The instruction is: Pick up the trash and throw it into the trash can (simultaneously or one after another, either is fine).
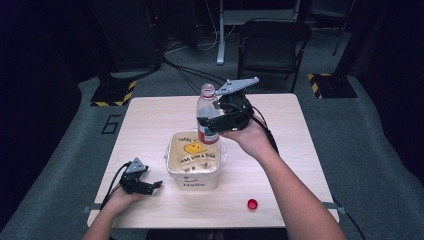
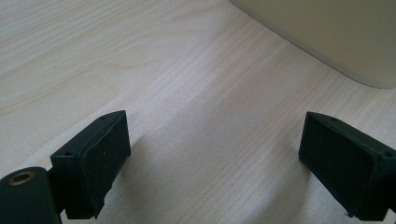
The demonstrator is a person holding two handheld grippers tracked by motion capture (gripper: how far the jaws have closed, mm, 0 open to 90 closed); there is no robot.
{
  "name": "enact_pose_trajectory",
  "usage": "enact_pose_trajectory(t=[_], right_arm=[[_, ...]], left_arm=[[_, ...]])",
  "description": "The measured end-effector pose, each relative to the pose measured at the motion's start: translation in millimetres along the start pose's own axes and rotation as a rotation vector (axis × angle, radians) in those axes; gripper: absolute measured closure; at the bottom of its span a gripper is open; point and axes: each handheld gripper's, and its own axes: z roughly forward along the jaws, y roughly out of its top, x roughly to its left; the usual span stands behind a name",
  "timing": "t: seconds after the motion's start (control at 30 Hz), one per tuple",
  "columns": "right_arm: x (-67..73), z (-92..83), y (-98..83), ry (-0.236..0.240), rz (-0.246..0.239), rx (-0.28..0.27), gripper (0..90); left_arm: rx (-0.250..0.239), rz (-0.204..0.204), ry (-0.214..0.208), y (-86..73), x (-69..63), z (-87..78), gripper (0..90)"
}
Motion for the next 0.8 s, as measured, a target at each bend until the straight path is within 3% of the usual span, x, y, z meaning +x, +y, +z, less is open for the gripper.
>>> enact_pose_trajectory(t=[0.43, 0.8], right_arm=[[6.3, 36.4, -11.9, 0.005, -0.020, 0.032, 26.6], [-0.6, 56.9, -32.8, -0.008, 0.009, 0.042, 26.6]], left_arm=[[0.004, 0.003, -0.001, 0.1, 0.1, -0.2, 8.5], [0.004, -0.005, -0.005, 0.0, -0.4, 0.0, 8.4]])
